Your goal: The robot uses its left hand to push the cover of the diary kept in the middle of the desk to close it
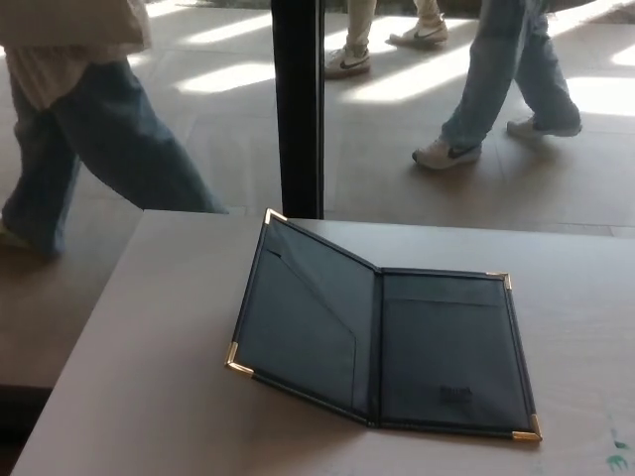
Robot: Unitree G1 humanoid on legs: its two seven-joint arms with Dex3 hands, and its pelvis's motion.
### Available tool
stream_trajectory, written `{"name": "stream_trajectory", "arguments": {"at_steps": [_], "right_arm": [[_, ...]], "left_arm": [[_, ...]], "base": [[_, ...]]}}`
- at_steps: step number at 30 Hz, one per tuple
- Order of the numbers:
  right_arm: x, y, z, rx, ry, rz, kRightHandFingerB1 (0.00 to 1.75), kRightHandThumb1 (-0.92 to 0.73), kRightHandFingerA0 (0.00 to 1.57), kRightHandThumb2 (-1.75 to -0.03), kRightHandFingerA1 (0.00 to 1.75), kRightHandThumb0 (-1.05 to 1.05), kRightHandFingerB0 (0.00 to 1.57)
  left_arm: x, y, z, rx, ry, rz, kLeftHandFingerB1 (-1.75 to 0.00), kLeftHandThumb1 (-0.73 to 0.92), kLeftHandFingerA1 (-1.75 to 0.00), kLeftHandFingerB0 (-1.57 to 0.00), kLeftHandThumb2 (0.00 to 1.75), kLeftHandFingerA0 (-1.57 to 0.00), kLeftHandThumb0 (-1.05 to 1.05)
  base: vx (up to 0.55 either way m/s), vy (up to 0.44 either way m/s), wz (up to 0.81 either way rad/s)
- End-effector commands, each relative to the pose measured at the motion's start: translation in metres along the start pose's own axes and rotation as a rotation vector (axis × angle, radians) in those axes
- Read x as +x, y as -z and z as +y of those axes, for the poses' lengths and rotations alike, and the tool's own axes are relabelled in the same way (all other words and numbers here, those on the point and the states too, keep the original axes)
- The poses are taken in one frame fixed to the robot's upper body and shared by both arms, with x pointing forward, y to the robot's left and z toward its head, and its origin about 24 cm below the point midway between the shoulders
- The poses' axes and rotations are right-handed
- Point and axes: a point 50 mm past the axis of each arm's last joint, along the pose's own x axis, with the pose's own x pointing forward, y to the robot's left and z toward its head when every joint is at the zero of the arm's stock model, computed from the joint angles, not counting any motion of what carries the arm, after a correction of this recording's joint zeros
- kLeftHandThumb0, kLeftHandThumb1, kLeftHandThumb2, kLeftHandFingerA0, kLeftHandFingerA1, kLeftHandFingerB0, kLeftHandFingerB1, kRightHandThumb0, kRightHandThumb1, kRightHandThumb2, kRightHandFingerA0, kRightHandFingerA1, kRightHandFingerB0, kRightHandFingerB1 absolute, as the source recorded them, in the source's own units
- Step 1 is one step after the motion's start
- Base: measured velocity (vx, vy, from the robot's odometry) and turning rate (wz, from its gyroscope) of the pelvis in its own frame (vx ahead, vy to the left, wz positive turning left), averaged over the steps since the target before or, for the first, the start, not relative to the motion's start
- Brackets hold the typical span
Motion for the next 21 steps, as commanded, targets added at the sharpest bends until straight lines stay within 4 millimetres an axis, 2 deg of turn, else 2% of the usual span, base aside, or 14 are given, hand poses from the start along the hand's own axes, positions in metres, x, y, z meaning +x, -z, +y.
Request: {"name": "stream_trajectory", "arguments": {"at_steps": [1,3,5,6,7,9,12,13,14,15,16,17,20,21], "right_arm": [[-0.012,-0.034,-0.044,0.584,0.006,-0.238,0.55,-0.77,0.44,-0.87,0.70,-0.94,0.40],[-0.013,-0.034,-0.044,0.589,0.007,-0.237,0.55,-0.77,0.44,-0.87,0.70,-0.94,0.40],[-0.014,-0.037,-0.044,0.564,0.003,-0.244,0.51,-0.92,0.40,-0.71,0.67,-0.89,0.38],[-0.014,-0.037,-0.046,0.573,-0.005,-0.239,0.54,-0.76,0.39,-0.92,0.69,-0.95,0.36],[-0.014,-0.038,-0.047,0.578,-0.008,-0.239,0.52,-0.92,0.39,-0.72,0.69,-0.88,0.37],[-0.015,-0.039,-0.048,0.577,-0.004,-0.241,0.52,-0.92,0.39,-0.72,0.69,-0.88,0.37],[-0.016,-0.039,-0.049,0.562,0.009,-0.245,0.53,-0.92,0.45,-0.73,0.69,-0.87,0.39],[-0.017,-0.039,-0.050,0.567,0.009,-0.241,0.55,-0.76,0.44,-0.95,0.70,-0.93,0.36],[-0.017,-0.039,-0.050,0.576,0.007,-0.236,0.55,-0.76,0.44,-0.95,0.70,-0.93,0.36],[-0.016,-0.040,-0.050,0.573,0.005,-0.235,0.54,-0.92,0.43,-0.72,0.70,-0.88,0.39],[-0.016,-0.041,-0.051,0.565,-0.001,-0.242,0.56,-0.75,0.43,-0.93,0.71,-0.93,0.35],[-0.016,-0.041,-0.052,0.568,-0.005,-0.244,0.54,-0.92,0.42,-0.72,0.71,-0.89,0.39],[-0.016,-0.040,-0.052,0.555,-0.003,-0.241,0.50,-0.92,0.40,-0.74,0.66,-0.88,0.37],[-0.017,-0.040,-0.052,0.551,-0.004,-0.241,0.53,-0.92,0.44,-0.74,0.70,-0.87,0.39]], "left_arm": [[-0.005,-0.060,0.025,-0.598,-0.009,-0.142,-0.43,0.92,-0.48,-0.29,0.79,-0.40,-0.90],[-0.005,-0.061,0.025,-0.600,-0.010,-0.143,-0.43,0.92,-0.48,-0.29,0.79,-0.40,-0.90],[-0.003,-0.081,0.019,-0.596,0.019,-0.194,-0.43,0.91,-0.47,-0.30,0.78,-0.38,-0.92],[-0.002,-0.093,0.015,-0.597,0.033,-0.223,-0.42,0.92,-0.45,-0.31,0.78,-0.38,-0.92],[-0.002,-0.106,0.010,-0.601,0.056,-0.256,-0.41,0.92,-0.44,-0.30,0.76,-0.39,-0.91],[-0.003,-0.117,0.005,-0.607,0.081,-0.283,-0.41,0.92,-0.44,-0.30,0.76,-0.39,-0.91],[-0.012,-0.147,-0.014,-0.641,0.177,-0.352,-0.36,0.92,-0.41,-0.20,0.76,-0.30,-0.86],[-0.015,-0.154,-0.020,-0.651,0.208,-0.364,-0.35,0.92,-0.39,-0.15,0.79,-0.24,-0.80],[-0.019,-0.165,-0.029,-0.665,0.256,-0.387,-0.35,0.92,-0.39,-0.15,0.79,-0.24,-0.80],[-0.022,-0.173,-0.037,-0.666,0.274,-0.404,-0.36,0.92,-0.40,-0.16,0.80,-0.25,-0.79],[-0.025,-0.181,-0.045,-0.678,0.290,-0.409,-0.44,0.83,-0.47,-0.15,1.07,-0.21,-0.80],[-0.029,-0.194,-0.060,-0.684,0.346,-0.432,-0.37,0.92,-0.41,-0.14,0.87,-0.21,-0.75],[-0.037,-0.217,-0.087,-0.681,0.446,-0.456,-0.40,0.92,-0.46,-0.15,0.89,-0.22,-0.76],[-0.040,-0.225,-0.099,-0.672,0.505,-0.464,-0.50,0.59,-0.50,-0.01,1.19,0.00,-0.35]], "base": [[0.00,0.000,0.00],[0.00,0.000,0.00],[0.00,0.000,0.00],[0.00,0.000,0.00],[0.00,0.000,0.00],[0.00,0.000,0.00],[0.00,0.000,0.00],[0.00,0.000,0.00],[0.00,0.000,0.00],[0.00,0.000,0.00],[0.00,0.000,0.00],[0.00,0.000,0.00],[0.00,0.000,0.00],[0.00,0.000,0.00]]}}
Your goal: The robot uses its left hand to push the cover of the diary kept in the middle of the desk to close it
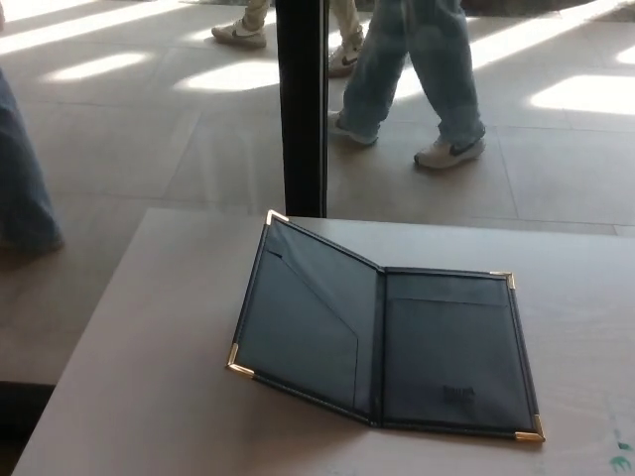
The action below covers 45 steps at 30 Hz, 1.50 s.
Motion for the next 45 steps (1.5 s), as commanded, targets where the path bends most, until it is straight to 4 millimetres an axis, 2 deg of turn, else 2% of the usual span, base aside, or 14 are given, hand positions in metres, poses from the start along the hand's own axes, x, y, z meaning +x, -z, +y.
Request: {"name": "stream_trajectory", "arguments": {"at_steps": [1,2,15,17,26,27,29,32,33,34,39,40,44,45], "right_arm": [[-0.003,-0.016,-0.005,0.155,-0.055,-0.041,0.53,-0.92,0.44,-0.74,0.70,-0.87,0.39],[-0.003,-0.016,-0.005,0.157,-0.055,-0.039,0.53,-0.92,0.43,-0.74,0.70,-0.87,0.40],[-0.002,-0.019,-0.001,0.197,-0.058,-0.024,0.53,-0.75,0.44,-0.93,0.69,-0.95,0.35],[-0.002,-0.019,0.000,0.192,-0.066,-0.025,0.49,-0.92,0.42,-0.74,0.68,-0.88,0.34],[0.000,-0.018,0.004,0.219,-0.072,-0.023,0.53,-0.79,0.40,-0.94,0.66,-0.93,0.35],[0.000,-0.018,0.005,0.219,-0.077,-0.023,0.48,-0.92,0.41,-0.75,0.67,-0.86,0.35],[-0.001,-0.018,0.006,0.221,-0.073,-0.022,0.53,-0.77,0.43,-0.93,0.69,-0.92,0.36],[-0.001,-0.017,0.005,0.219,-0.079,-0.023,0.49,-0.92,0.41,-0.74,0.67,-0.86,0.37],[-0.001,-0.017,0.005,0.216,-0.082,-0.026,0.54,-0.79,0.42,-0.89,0.70,-0.93,0.37],[-0.001,-0.017,0.005,0.217,-0.078,-0.023,0.54,-0.79,0.43,-0.89,0.70,-0.93,0.38],[-0.001,-0.019,0.006,0.209,-0.074,-0.031,0.48,-0.92,0.40,-0.74,0.65,-0.86,0.40],[0.000,-0.019,0.007,0.207,-0.076,-0.032,0.49,-0.92,0.42,-0.74,0.67,-0.87,0.42],[0.004,-0.022,0.009,0.221,-0.082,-0.024,0.52,-0.79,0.42,-0.89,0.69,-0.93,0.39],[0.004,-0.023,0.009,0.223,-0.081,-0.026,0.50,-0.92,0.43,-0.74,0.68,-0.87,0.42]], "left_arm": [[0.010,-0.027,-0.100,-0.250,0.310,0.060,-0.50,0.59,-0.50,-0.01,1.19,0.00,-0.35],[0.010,-0.026,-0.103,-0.237,0.306,0.066,-0.47,0.86,-0.51,-0.13,1.11,-0.17,-0.83],[-0.010,0.027,-0.163,-0.237,0.454,0.256,-0.43,0.92,-0.51,-0.15,0.83,-0.22,-0.86],[-0.012,0.029,-0.162,-0.221,0.456,0.263,-0.49,0.83,-0.53,-0.13,1.09,-0.16,-0.86],[-0.007,0.036,-0.147,-0.120,0.420,0.281,-0.43,0.92,-0.50,-0.13,0.85,-0.17,-0.82],[-0.004,0.033,-0.141,-0.090,0.424,0.263,-0.51,0.57,-0.51,-0.01,1.17,0.00,-0.36],[0.000,0.029,-0.138,-0.101,0.409,0.261,-0.37,0.92,-0.45,-0.08,0.87,-0.14,-0.80],[0.004,0.025,-0.134,-0.100,0.407,0.239,-0.38,0.92,-0.51,0.00,1.23,-0.13,-0.81],[0.009,0.021,-0.128,-0.090,0.387,0.215,-0.50,0.60,-0.50,-0.01,1.19,0.00,-0.35],[0.010,0.021,-0.127,-0.082,0.368,0.209,-0.45,0.92,-0.46,-0.17,0.95,-0.15,-0.80],[0.012,0.023,-0.125,-0.071,0.338,0.218,-0.41,0.92,-0.45,-0.17,0.90,-0.20,-0.78],[0.008,0.028,-0.127,-0.070,0.346,0.233,-0.50,0.59,-0.50,-0.02,1.18,-0.01,-0.34],[-0.003,0.045,-0.137,-0.061,0.388,0.299,-0.45,0.79,-0.54,0.00,1.21,-0.11,-0.77],[-0.007,0.049,-0.140,-0.056,0.394,0.322,-0.51,0.54,-0.50,-0.01,1.16,0.00,-0.37]], "base": [[0.00,0.000,0.00],[0.00,0.000,0.00],[0.00,0.000,0.00],[0.00,0.000,0.00],[0.00,0.000,0.00],[0.00,0.000,0.00],[0.00,0.000,0.00],[0.00,0.000,0.00],[0.00,0.000,0.00],[0.00,0.000,0.00],[0.00,0.000,0.00],[0.00,0.000,0.00],[0.00,0.000,0.00],[0.00,0.000,0.00]]}}
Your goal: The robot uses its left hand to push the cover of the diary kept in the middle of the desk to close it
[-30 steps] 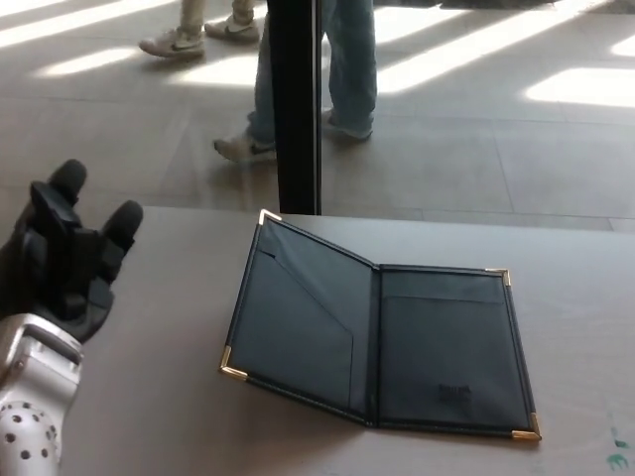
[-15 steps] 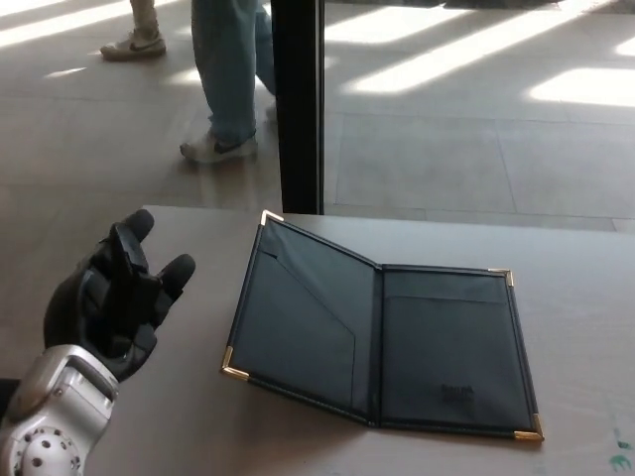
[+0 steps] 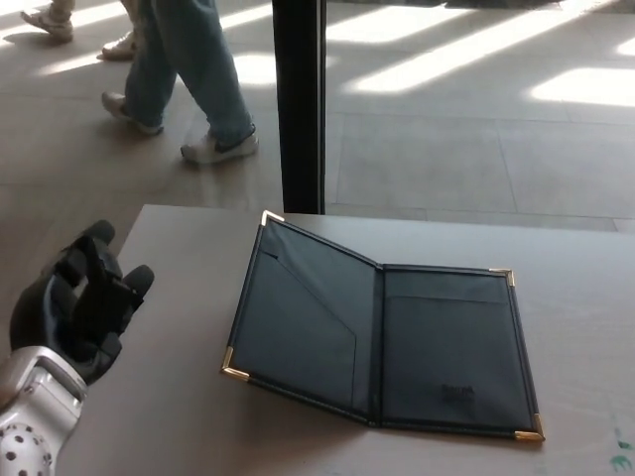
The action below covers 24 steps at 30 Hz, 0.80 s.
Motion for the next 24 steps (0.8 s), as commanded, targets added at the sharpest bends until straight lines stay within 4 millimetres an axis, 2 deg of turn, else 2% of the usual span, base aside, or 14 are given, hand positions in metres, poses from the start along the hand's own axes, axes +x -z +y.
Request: {"name": "stream_trajectory", "arguments": {"at_steps": [1,3,5,6,7,8,9,10,12,13,16,19,20,24], "right_arm": [[0.003,-0.010,0.001,0.014,0.008,-0.016,0.50,-0.92,0.43,-0.74,0.69,-0.87,0.43],[0.004,-0.012,0.003,0.010,0.001,-0.022,0.54,-0.80,0.42,-0.88,0.70,-0.93,0.40],[0.005,-0.013,0.004,0.001,0.000,-0.028,0.52,-0.92,0.42,-0.75,0.70,-0.87,0.44],[0.005,-0.013,0.005,0.007,-0.006,-0.030,0.53,-0.92,0.41,-0.74,0.69,-0.88,0.44],[0.005,-0.013,0.006,0.007,-0.008,-0.032,0.53,-0.92,0.41,-0.74,0.69,-0.88,0.44],[0.005,-0.013,0.007,0.011,-0.014,-0.031,0.52,-0.92,0.39,-0.74,0.69,-0.88,0.42],[0.005,-0.013,0.008,0.012,-0.016,-0.030,0.52,-0.92,0.39,-0.74,0.69,-0.88,0.42],[0.006,-0.013,0.008,0.003,-0.024,-0.030,0.48,-0.92,0.37,-0.74,0.66,-0.88,0.38],[0.005,-0.013,0.009,-0.002,-0.017,-0.028,0.48,-0.92,0.39,-0.74,0.66,-0.87,0.39],[0.005,-0.014,0.009,-0.003,-0.018,-0.029,0.54,-0.80,0.42,-0.87,0.70,-0.93,0.39],[0.006,-0.015,0.010,0.001,-0.023,-0.033,0.50,-0.92,0.38,-0.75,0.68,-0.87,0.39],[0.007,-0.015,0.011,0.004,-0.022,-0.036,0.49,-0.92,0.42,-0.75,0.69,-0.86,0.41],[0.008,-0.016,0.012,0.006,-0.020,-0.037,0.53,-0.80,0.43,-0.90,0.71,-0.91,0.39],[0.007,-0.015,0.011,0.006,-0.021,-0.039,0.51,-0.81,0.39,-0.89,0.68,-0.92,0.37]], "left_arm": [[-0.004,0.019,-0.010,0.039,0.026,0.066,-0.51,0.54,-0.51,-0.01,1.16,0.00,-0.37],[-0.005,0.027,-0.016,0.010,0.051,0.087,-0.51,0.55,-0.51,-0.01,1.17,0.00,-0.37],[-0.006,0.036,-0.025,-0.028,0.074,0.104,-0.52,0.54,-0.52,-0.01,1.16,0.00,-0.38],[-0.008,0.047,-0.035,-0.052,0.090,0.133,-0.42,0.92,-0.52,-0.07,0.84,-0.09,-0.86],[-0.009,0.047,-0.036,-0.056,0.092,0.134,-0.42,0.92,-0.52,-0.07,0.84,-0.09,-0.86],[-0.009,0.051,-0.038,-0.048,0.098,0.143,-0.44,0.83,-0.56,0.00,1.23,-0.10,-0.87],[-0.010,0.053,-0.039,-0.045,0.100,0.147,-0.44,0.83,-0.56,0.00,1.23,-0.10,-0.87],[-0.017,0.073,-0.047,0.005,0.114,0.195,-0.38,0.78,-0.40,0.00,1.24,0.00,-0.80],[-0.023,0.088,-0.048,0.046,0.101,0.235,-0.37,0.79,-0.39,0.00,1.25,0.00,-0.80],[-0.024,0.090,-0.048,0.050,0.100,0.238,-0.32,0.86,-0.32,-0.05,1.27,-0.05,-0.89],[-0.029,0.104,-0.046,0.108,0.086,0.271,-0.25,0.92,-0.24,0.00,1.32,0.00,-0.96],[-0.031,0.108,-0.041,0.201,0.073,0.284,-0.26,0.92,-0.25,0.00,1.33,0.00,-0.91],[-0.031,0.108,-0.041,0.217,0.062,0.284,-0.25,0.92,-0.25,0.00,1.33,0.00,-0.91],[-0.032,0.109,-0.036,0.255,0.044,0.283,-0.23,0.92,-0.23,-0.01,1.33,-0.02,-0.91]], "base": [[0.00,0.000,0.00],[0.00,0.000,0.00],[0.00,0.000,0.00],[0.00,0.000,0.00],[0.00,0.000,0.00],[0.00,0.000,0.00],[0.00,0.000,0.00],[0.00,0.000,0.00],[0.00,0.000,0.00],[0.00,0.000,0.00],[0.00,0.000,0.00],[0.00,0.000,0.00],[0.00,0.000,0.00],[0.00,0.000,0.00]]}}
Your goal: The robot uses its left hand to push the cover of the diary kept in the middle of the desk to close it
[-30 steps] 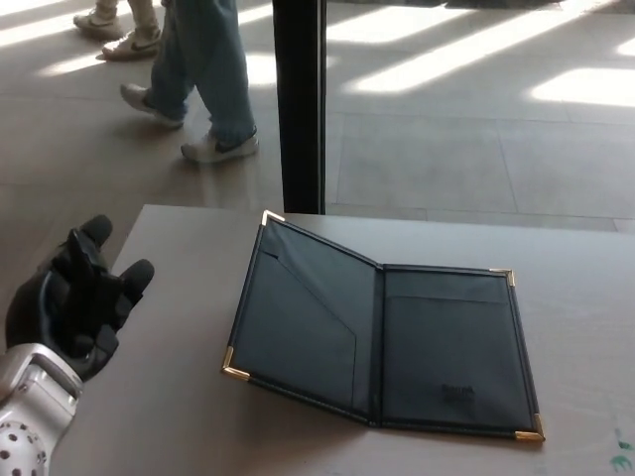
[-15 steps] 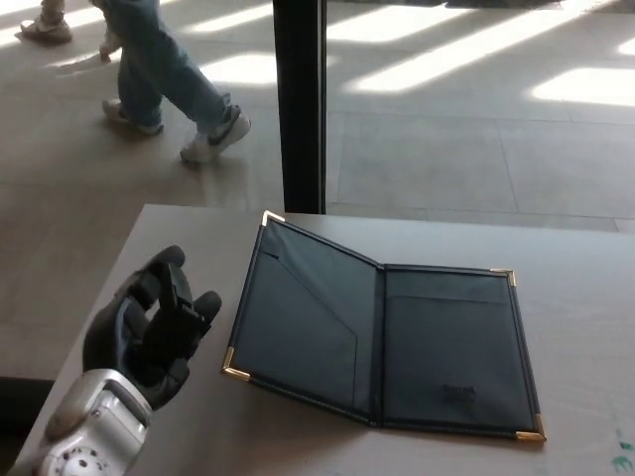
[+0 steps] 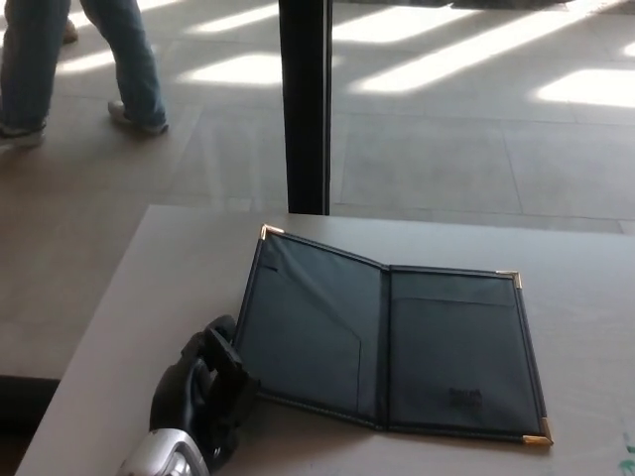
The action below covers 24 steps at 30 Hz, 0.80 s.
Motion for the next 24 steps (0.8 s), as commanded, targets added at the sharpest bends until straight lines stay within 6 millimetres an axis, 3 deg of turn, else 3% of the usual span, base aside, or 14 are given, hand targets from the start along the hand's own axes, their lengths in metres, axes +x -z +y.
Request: {"name": "stream_trajectory", "arguments": {"at_steps": [1,2,5,7,12,13,14,15,17,20,21,22,23,24], "right_arm": [[0.000,-0.005,-0.003,0.001,0.009,-0.013,0.51,-0.81,0.39,-0.89,0.68,-0.92,0.37],[0.000,-0.006,-0.002,0.003,-0.003,-0.012,0.50,-0.92,0.38,-0.74,0.69,-0.88,0.39],[0.000,-0.008,-0.002,0.005,0.005,-0.014,0.53,-0.79,0.42,-0.90,0.70,-0.93,0.38],[0.000,-0.007,-0.001,0.000,0.014,-0.016,0.55,-0.80,0.44,-0.90,0.72,-0.92,0.41],[-0.002,-0.005,-0.004,-0.020,0.015,-0.010,0.51,-0.92,0.42,-0.76,0.68,-0.84,0.42],[-0.002,-0.005,-0.004,-0.009,0.030,-0.007,0.50,-0.92,0.42,-0.75,0.68,-0.84,0.42],[-0.002,-0.005,-0.005,-0.006,0.026,-0.006,0.52,-0.80,0.42,-0.91,0.68,-0.91,0.39],[-0.003,-0.006,-0.008,-0.008,0.031,-0.008,0.52,-0.80,0.42,-0.91,0.68,-0.91,0.39],[-0.004,-0.006,-0.009,-0.008,0.032,-0.007,0.53,-0.79,0.44,-0.91,0.70,-0.92,0.42],[-0.003,-0.005,-0.009,-0.001,0.040,-0.006,0.54,-0.79,0.44,-0.90,0.71,-0.93,0.42],[-0.006,-0.006,-0.013,-0.012,0.052,-0.010,0.50,-0.92,0.44,-0.74,0.69,-0.87,0.44],[-0.006,-0.007,-0.014,-0.025,0.043,-0.013,0.53,-0.81,0.42,-0.88,0.71,-0.92,0.40],[-0.007,-0.006,-0.014,-0.028,0.044,-0.011,0.53,-0.81,0.42,-0.88,0.71,-0.92,0.40],[-0.008,-0.006,-0.013,-0.020,0.056,-0.011,0.52,-0.92,0.45,-0.74,0.71,-0.87,0.45]], "left_arm": [[-0.003,0.016,0.007,0.084,-0.047,0.065,-0.23,0.92,-0.23,-0.01,1.33,-0.02,-0.91],[-0.003,0.016,0.009,0.067,-0.049,0.065,-0.23,0.92,-0.25,-0.04,1.32,-0.06,-0.91],[-0.002,0.014,0.007,0.024,-0.046,0.057,-0.25,0.91,-0.26,-0.05,1.32,-0.06,-0.89],[0.000,0.012,0.001,-0.009,-0.040,0.044,-0.25,0.92,-0.25,0.00,1.33,0.00,-0.88],[0.005,0.005,-0.016,-0.068,0.000,0.024,-0.27,0.88,-0.27,-0.04,1.31,-0.05,-0.85],[0.014,-0.014,-0.040,-0.123,0.055,-0.037,-0.20,0.92,-0.18,-0.02,1.32,-0.02,-0.90],[0.016,-0.023,-0.048,-0.123,0.060,-0.051,-0.22,0.90,-0.19,-0.06,1.31,-0.07,-0.88],[0.017,-0.022,-0.050,-0.127,0.062,-0.047,-0.22,0.90,-0.19,-0.06,1.31,-0.07,-0.88],[0.024,-0.053,-0.077,-0.104,0.132,-0.141,-0.26,0.92,-0.23,0.00,1.34,0.00,-0.83],[0.027,-0.077,-0.098,-0.162,0.195,-0.195,-0.23,0.92,-0.21,0.00,1.33,0.00,-0.91],[0.028,-0.081,-0.109,-0.179,0.205,-0.203,-0.28,0.87,-0.26,-0.05,1.30,-0.06,-0.87],[0.028,-0.089,-0.120,-0.199,0.236,-0.219,-0.24,0.92,-0.21,-0.02,1.33,-0.03,-0.89],[0.028,-0.088,-0.119,-0.201,0.233,-0.216,-0.24,0.92,-0.21,-0.02,1.33,-0.03,-0.89],[0.026,-0.100,-0.139,-0.256,0.289,-0.238,-0.22,0.92,-0.19,-0.03,1.33,-0.04,-0.91]], "base": [[0.00,0.000,0.00],[0.00,0.000,0.00],[0.00,0.000,0.00],[0.00,0.000,0.00],[0.00,0.000,0.00],[0.00,0.000,0.00],[0.00,0.000,0.16],[0.00,0.000,0.06],[0.00,0.000,0.00],[0.00,0.000,0.00],[0.00,0.000,0.00],[0.00,0.000,0.00],[0.00,0.000,0.00],[0.00,0.000,-0.18]]}}
